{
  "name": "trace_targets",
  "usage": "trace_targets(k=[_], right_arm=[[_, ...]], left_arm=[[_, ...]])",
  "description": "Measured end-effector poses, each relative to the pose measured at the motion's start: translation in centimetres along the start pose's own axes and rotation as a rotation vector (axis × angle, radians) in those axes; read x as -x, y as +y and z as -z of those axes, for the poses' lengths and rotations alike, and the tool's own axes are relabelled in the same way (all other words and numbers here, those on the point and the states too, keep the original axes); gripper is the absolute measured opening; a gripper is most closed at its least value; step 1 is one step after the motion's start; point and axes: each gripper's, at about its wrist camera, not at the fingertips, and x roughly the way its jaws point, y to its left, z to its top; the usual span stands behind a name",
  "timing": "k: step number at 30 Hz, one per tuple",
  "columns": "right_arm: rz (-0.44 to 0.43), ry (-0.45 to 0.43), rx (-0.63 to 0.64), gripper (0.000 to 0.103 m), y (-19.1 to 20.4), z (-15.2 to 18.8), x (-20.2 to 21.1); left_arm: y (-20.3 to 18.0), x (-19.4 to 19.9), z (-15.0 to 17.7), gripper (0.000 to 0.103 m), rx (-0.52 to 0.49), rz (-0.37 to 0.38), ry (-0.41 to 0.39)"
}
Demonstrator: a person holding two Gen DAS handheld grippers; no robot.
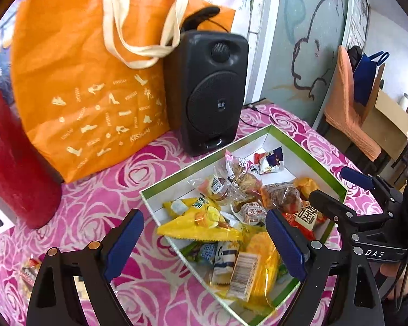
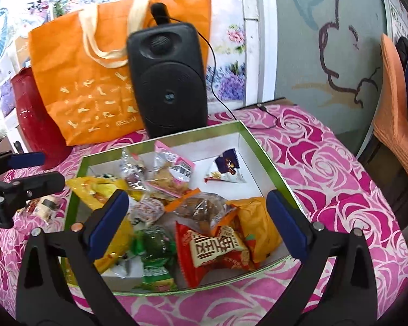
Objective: Organize snacks
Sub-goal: 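Move both open tools back toward the remaining snacks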
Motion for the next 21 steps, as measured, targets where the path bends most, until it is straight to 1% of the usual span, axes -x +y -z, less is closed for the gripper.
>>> trace_targets(k=[7, 12, 14, 17, 19, 21], right_arm=[[-0.029, -0.022, 0.050, 0.101, 2.7, -0.1, 2.3], [-0.073, -0.017, 0.099, 0.102, 5.5, 0.3, 3.4], [-0.100, -0.007, 0.128, 0.102, 7.2, 0.6, 3.6], [-0.145, 0.009, 0.161, 0.102, 9.4, 1.3, 3.7], [-0.185, 0.025, 0.182, 0.102, 11.1, 1.8, 3.6], [-0.234, 0.057, 0.211, 0.102, 13.2, 2.3, 3.2]], left_arm=[[0.9, 3.4, 1.3, 0.093, 0.012, -0.016, -0.043], [2.7, 5.7, 3.1, 0.093, 0.058, -0.049, -0.052], [3.9, 6.6, 4.0, 0.093, 0.087, -0.079, -0.046], [6.4, 8.1, 6.3, 0.093, 0.158, -0.151, -0.038], [8.0, 8.9, 8.1, 0.093, 0.209, -0.171, -0.042], [10.2, 9.4, 10.2, 0.093, 0.262, -0.197, -0.020]])
